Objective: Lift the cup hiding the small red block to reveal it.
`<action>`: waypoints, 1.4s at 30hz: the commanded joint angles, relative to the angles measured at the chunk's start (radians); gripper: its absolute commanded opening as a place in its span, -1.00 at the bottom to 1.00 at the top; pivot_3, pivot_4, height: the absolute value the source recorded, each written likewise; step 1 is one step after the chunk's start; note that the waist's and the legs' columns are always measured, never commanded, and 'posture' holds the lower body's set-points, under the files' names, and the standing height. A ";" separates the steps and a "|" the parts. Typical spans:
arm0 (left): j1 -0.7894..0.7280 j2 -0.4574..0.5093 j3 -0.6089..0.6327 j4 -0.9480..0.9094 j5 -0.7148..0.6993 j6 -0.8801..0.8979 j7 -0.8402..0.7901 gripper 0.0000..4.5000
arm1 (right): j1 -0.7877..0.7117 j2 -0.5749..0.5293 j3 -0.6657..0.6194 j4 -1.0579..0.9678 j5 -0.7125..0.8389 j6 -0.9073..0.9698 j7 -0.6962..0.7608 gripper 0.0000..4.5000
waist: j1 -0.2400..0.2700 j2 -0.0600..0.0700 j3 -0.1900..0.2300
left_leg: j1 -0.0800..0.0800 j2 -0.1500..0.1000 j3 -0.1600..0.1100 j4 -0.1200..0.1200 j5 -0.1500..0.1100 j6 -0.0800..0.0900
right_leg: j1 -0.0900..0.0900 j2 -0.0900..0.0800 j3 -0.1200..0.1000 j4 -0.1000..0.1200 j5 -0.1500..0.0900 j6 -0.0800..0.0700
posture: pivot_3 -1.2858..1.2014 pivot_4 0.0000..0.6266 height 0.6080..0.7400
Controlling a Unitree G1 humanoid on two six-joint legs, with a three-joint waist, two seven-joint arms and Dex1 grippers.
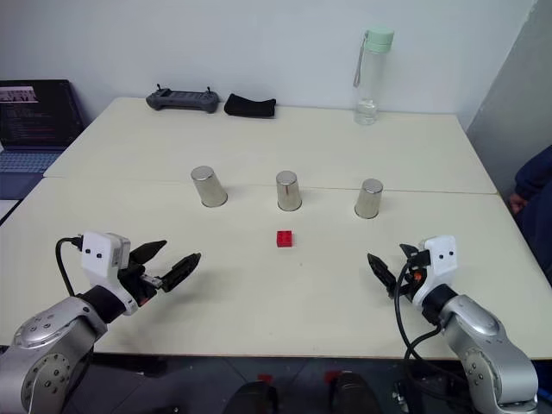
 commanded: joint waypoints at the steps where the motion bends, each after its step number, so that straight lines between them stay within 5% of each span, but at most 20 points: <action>1: -0.007 0.005 -0.005 -0.015 0.006 -0.023 -0.003 1.00 | -0.005 -0.004 -0.011 -0.016 -0.002 -0.024 -0.006 1.00 | 0.000 0.000 0.000 | 0.000 0.000 0.000 0.000 0.000 0.000 | 0.000 0.000 0.000 0.000 0.000 0.000 | 0.03 -0.52 1.00; 42: -0.017 0.014 0.001 0.010 0.020 -0.043 -0.021 1.00 | -0.007 -0.004 -0.006 -0.012 0.002 -0.034 -0.019 1.00 | 0.000 0.000 0.000 | 0.000 0.000 0.000 0.000 0.000 0.000 | 0.000 0.000 0.000 0.000 0.000 0.000 | 0.03 -0.52 1.00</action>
